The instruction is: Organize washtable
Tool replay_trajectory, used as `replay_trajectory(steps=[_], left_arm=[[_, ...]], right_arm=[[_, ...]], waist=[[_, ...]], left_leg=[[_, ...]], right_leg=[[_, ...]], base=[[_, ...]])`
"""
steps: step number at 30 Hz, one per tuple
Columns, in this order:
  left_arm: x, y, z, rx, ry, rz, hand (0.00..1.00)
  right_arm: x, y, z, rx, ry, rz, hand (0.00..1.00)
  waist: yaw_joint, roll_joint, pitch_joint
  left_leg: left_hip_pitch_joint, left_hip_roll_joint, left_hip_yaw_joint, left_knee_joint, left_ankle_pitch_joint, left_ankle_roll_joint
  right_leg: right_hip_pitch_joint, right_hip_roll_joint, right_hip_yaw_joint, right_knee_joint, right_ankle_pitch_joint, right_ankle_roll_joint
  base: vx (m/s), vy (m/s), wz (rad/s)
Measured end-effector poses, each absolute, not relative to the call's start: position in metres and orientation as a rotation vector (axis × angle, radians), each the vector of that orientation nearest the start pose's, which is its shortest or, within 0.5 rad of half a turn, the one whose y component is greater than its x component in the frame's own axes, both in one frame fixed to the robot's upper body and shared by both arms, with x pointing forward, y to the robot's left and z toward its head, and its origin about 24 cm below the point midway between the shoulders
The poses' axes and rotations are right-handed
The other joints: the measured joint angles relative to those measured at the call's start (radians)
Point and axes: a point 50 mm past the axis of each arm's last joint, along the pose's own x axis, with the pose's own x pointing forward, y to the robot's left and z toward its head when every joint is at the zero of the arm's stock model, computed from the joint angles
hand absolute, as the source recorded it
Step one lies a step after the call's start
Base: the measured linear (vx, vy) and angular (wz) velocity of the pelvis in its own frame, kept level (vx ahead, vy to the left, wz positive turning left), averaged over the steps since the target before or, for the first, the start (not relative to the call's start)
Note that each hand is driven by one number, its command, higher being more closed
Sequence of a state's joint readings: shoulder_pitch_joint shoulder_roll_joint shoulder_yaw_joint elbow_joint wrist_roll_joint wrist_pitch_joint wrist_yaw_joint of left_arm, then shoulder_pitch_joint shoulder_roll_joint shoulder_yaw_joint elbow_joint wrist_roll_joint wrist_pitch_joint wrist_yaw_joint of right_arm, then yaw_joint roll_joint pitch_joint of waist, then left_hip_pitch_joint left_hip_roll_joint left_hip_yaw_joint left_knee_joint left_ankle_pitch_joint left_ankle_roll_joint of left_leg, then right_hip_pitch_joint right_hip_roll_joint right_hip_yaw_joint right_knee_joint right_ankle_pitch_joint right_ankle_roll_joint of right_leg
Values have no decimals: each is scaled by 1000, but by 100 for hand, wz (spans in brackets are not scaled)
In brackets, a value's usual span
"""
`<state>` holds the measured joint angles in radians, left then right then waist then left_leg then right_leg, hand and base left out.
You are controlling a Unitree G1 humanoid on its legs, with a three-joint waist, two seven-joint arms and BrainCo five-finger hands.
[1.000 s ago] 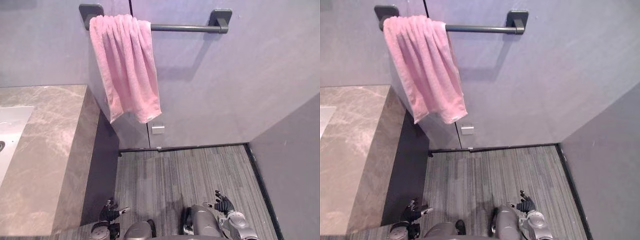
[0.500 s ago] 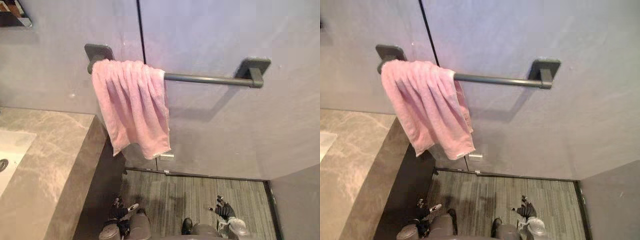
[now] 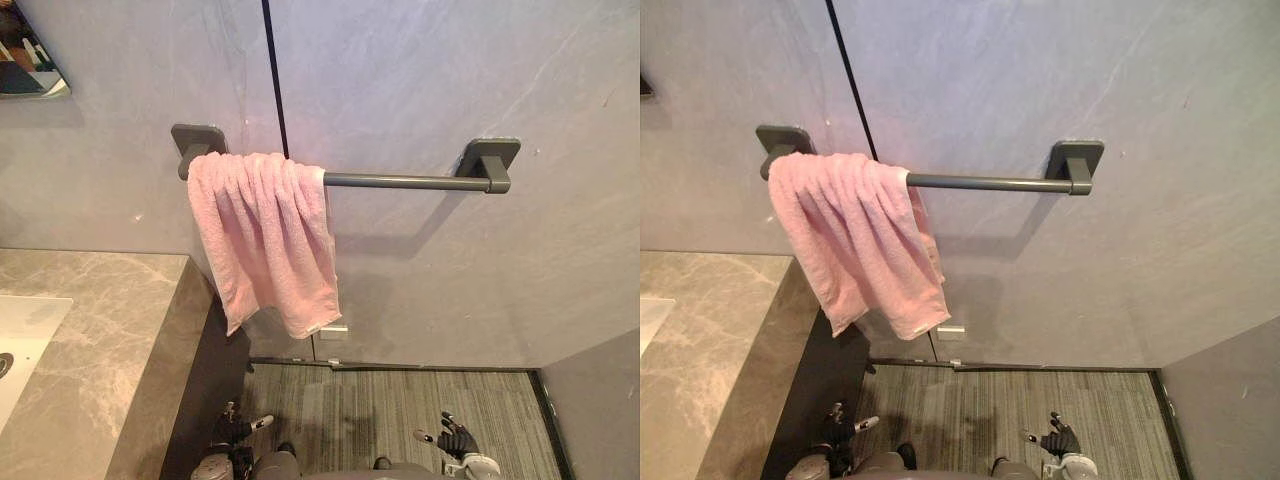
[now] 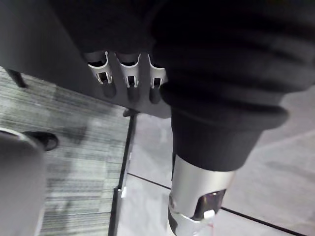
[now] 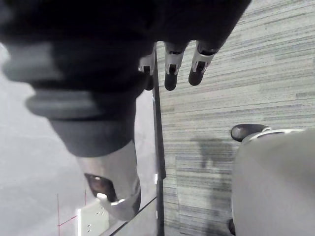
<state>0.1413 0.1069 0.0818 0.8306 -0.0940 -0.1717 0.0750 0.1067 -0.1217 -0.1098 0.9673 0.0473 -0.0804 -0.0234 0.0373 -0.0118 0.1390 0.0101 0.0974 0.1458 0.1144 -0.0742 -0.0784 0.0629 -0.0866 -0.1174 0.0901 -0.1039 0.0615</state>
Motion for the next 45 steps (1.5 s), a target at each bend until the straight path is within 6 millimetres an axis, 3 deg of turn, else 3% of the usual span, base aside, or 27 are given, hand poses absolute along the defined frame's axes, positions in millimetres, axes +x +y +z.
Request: replay_trajectory(steps=[4,6,9,13,16,22,26,30,39,40,45], left_arm=[[152,225,-100,52,587,297,0],[168,233,-68,66,417,318,0],[175,238,-43,82,290,328,0],[180,237,-27,88,212,322,0],[190,235,1,97,78,304,0],[199,238,34,148,-73,272,0],[203,237,43,160,-110,254,0],[205,236,49,180,-133,229,0],[222,223,61,248,-186,128,0],[222,223,61,263,-184,121,100],[225,226,54,306,-149,124,100]], right_arm=[[111,-220,-147,-50,960,-225,0],[112,-221,-145,-56,945,-226,0],[113,-222,-145,-62,939,-222,0],[125,-222,-138,-88,884,-204,0],[125,-224,-138,-102,883,-201,0],[123,-223,-138,-112,891,-188,0],[122,-221,-139,-139,901,-152,0],[127,-221,-136,-150,879,-145,0],[129,-222,-135,-167,874,-132,0],[127,-220,-136,-173,880,-117,0],[128,-217,-137,-178,881,-100,0]], waist=[[3,-1,-1],[3,-1,-4],[4,-2,-15],[5,-2,-22],[3,-2,-24],[1,0,-31],[-1,0,-31],[-22,3,-37],[-27,3,-46],[-28,0,-48],[-36,-4,-57]], left_leg=[[0,-14,-11,-22,10,9],[0,-32,-39,-39,18,17],[0,-42,-59,-45,18,17],[4,-43,-72,-46,18,17],[24,-43,-91,-52,18,17],[44,-49,-91,-98,41,22],[53,-49,-91,-118,52,21],[59,-49,-89,-134,59,20],[77,-47,-60,-151,61,20],[79,-46,-59,-151,61,20],[92,-47,-47,-177,73,23]], right_leg=[[4,-6,-4,-27,16,5],[14,-18,-20,-43,19,11],[23,-23,-26,-59,22,14],[34,-24,-25,-60,23,12],[55,-23,-42,-64,24,10],[52,-26,-42,-67,24,10],[53,-25,-41,-70,26,10],[54,-23,-40,-78,29,9],[57,-21,-13,-94,45,3],[57,-21,-13,-94,46,1],[56,-21,-1,-103,55,3]], base=[[4,7,2],[53,39,19],[54,28,11],[53,3,1],[-10,-10,12],[-54,-2,-1],[-30,-7,0],[0,0,0],[-2,-2,-10],[-33,1,-3],[-53,-4,-7]])
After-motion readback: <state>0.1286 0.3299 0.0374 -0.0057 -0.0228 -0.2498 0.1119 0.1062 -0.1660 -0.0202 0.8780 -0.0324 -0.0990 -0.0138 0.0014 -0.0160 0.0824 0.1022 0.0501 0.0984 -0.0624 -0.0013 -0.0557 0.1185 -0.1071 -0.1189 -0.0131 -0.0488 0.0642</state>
